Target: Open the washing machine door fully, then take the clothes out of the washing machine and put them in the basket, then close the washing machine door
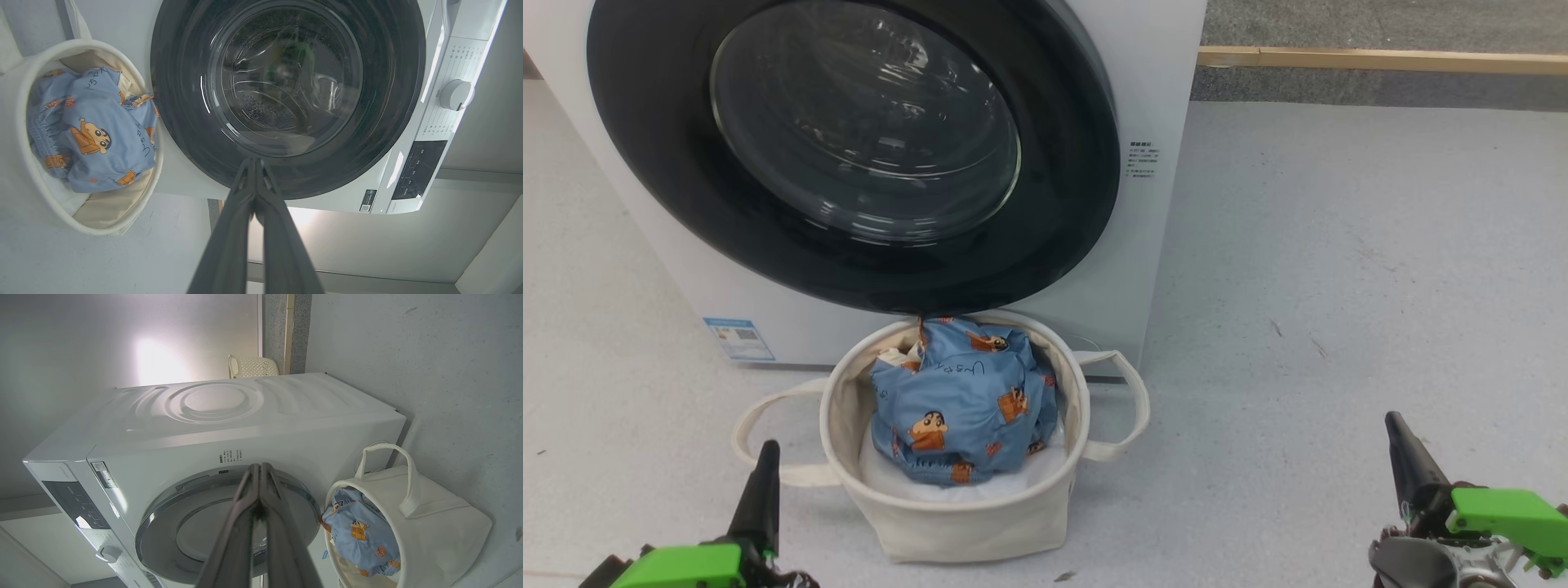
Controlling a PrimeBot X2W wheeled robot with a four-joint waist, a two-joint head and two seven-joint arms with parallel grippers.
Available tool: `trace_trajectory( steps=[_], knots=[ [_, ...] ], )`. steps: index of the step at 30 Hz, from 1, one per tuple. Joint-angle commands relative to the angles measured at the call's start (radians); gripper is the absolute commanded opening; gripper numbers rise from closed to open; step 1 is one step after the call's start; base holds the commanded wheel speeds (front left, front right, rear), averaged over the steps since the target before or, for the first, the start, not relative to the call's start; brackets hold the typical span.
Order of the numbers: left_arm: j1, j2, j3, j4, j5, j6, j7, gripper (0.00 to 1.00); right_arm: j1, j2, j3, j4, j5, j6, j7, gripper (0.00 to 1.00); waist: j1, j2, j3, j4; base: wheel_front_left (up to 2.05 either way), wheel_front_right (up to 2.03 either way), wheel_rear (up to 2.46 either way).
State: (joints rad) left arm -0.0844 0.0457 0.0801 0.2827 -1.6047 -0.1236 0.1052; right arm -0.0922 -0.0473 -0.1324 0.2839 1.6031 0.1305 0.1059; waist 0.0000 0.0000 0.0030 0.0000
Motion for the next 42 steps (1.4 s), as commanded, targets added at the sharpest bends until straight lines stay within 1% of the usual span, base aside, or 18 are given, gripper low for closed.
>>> trace_trajectory(
  steps=[1, 42],
  knots=[
    [-0.024, 0.005, 0.035, -0.037, -0.003, -0.007, 0.009, 0.00, -0.016, -0.003, 0.018, -0.039, 0.005, 0.000, 0.008, 0.00, 0.0000, 0.0000, 0.000, 0.000, 0.00, 0.00, 0.00],
    [-0.024, 0.005, 0.035, -0.037, -0.003, -0.007, 0.009, 0.00, -0.016, -0.003, 0.018, -0.039, 0.005, 0.000, 0.008, 0.00, 0.0000, 0.0000, 0.000, 0.000, 0.00, 0.00, 0.00]
  ],
)
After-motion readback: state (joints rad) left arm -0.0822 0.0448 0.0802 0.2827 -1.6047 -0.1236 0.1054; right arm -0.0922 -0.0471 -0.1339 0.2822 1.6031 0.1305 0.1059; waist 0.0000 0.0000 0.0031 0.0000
